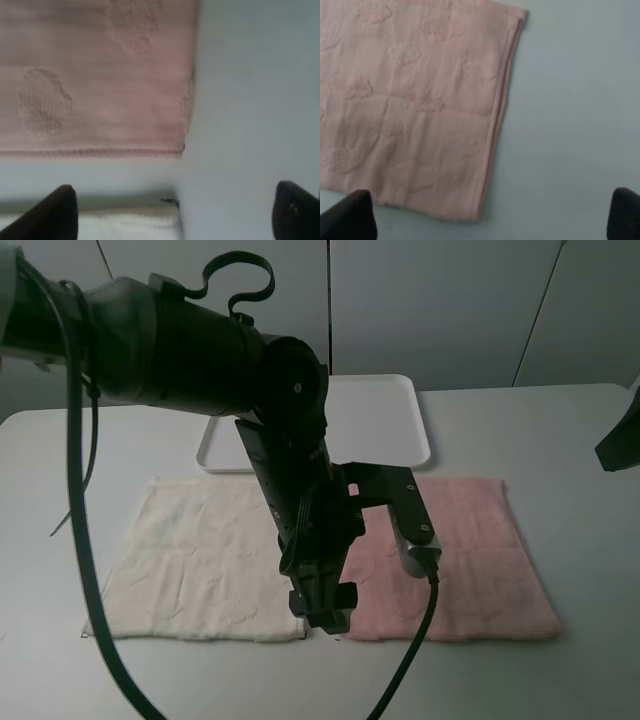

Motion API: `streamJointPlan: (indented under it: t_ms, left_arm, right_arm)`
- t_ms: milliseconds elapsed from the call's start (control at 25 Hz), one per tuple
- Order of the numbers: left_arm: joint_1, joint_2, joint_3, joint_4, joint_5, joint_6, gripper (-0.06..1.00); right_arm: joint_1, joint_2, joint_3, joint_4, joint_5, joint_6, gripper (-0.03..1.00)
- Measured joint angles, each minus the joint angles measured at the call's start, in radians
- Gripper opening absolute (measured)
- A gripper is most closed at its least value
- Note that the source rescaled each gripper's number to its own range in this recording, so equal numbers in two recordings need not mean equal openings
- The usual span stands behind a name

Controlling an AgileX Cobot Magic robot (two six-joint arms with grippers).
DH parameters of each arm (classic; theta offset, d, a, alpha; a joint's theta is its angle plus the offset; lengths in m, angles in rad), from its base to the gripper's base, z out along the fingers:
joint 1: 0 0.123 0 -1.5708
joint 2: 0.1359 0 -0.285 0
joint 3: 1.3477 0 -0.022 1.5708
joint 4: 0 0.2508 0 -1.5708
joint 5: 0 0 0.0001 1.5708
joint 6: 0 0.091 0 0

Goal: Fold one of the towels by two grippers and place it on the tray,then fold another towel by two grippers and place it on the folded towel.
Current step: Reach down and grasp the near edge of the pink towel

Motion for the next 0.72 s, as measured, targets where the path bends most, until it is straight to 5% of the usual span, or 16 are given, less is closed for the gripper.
streamJointPlan:
  t_ms: [720]
  left_arm:
    - [-0.095, 0.115, -0.039, 0.131, -0.008, -0.097, 1.00]
  right_arm:
    - [-0.004, 0.157, -0.028, -0.010, 0.007, -0.034, 1.00]
